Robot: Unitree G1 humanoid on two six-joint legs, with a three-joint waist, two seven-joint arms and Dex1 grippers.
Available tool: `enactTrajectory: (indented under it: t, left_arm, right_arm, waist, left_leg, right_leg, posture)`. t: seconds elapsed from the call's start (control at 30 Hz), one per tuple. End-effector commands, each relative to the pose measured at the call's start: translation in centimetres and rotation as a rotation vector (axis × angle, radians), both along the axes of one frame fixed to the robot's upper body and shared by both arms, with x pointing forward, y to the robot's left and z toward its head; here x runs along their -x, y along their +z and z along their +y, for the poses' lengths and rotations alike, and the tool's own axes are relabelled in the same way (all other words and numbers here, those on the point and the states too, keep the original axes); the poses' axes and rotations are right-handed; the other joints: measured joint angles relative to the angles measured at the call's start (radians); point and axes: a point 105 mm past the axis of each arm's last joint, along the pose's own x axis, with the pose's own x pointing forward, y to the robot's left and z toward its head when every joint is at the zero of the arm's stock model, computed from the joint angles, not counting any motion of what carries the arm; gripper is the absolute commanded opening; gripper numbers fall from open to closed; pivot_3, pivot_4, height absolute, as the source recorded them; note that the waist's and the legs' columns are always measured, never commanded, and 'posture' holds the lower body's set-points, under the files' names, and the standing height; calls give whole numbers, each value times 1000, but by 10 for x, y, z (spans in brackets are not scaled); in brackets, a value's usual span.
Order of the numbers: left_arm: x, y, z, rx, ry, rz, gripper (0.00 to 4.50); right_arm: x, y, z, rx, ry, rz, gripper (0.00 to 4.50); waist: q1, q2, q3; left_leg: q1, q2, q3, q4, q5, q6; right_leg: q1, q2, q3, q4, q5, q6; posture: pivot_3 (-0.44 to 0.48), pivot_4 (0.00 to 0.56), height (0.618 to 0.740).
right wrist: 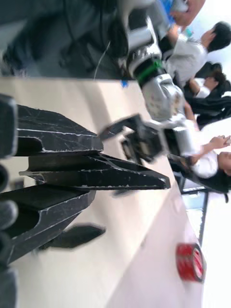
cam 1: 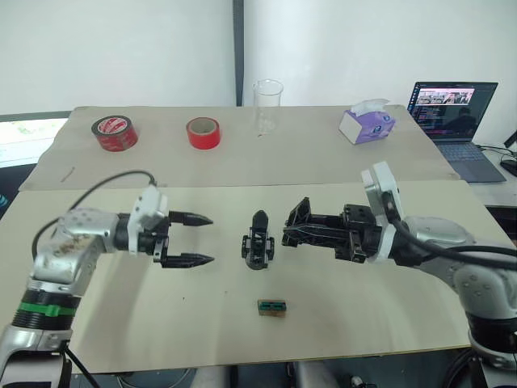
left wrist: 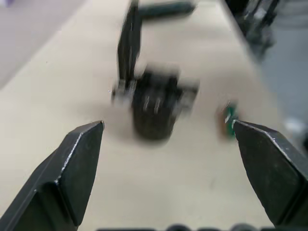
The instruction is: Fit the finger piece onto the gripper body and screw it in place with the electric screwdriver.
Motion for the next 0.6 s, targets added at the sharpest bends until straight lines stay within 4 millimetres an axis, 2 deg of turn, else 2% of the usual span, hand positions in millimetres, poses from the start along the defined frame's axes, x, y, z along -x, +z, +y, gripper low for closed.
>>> enactTrajectory:
  t: [0.03,0.17,0.4,0.6]
  left_arm:
    - [-10,-15,-8,-9,22,-47,4500]
    - [-18,-37,-28,-11,18,-33,4500]
    - [-21,-51,-62,18,-19,-10,4500]
    - [-27,-60,-76,3,-12,-35,4500]
  right_arm:
    - [-2,-1,-3,16,15,-145,424]
    - [-3,-10,-4,53,26,-184,423]
    - [-2,-14,-1,70,29,-200,422]
    - [-1,-15,0,77,21,-196,422]
  waist:
    - [5,0,0]
    - [4,0,0]
    - [0,0,0]
    - [2,0,0]
  left_leg:
    - [0,0,0,1,0,0]
    - [-1,0,0,2,0,0]
    - [0,0,-1,2,0,0]
    - [0,0,-1,2,0,0]
  right_leg:
    - [0,0,0,0,0,0]
    - [0,0,0,1,1,1]
    - [0,1,-1,2,2,1]
    - [0,1,-1,3,2,1]
  posture:
    - [0,150,740]
    - [0,150,740]
    - [0,150,740]
    - [0,150,740]
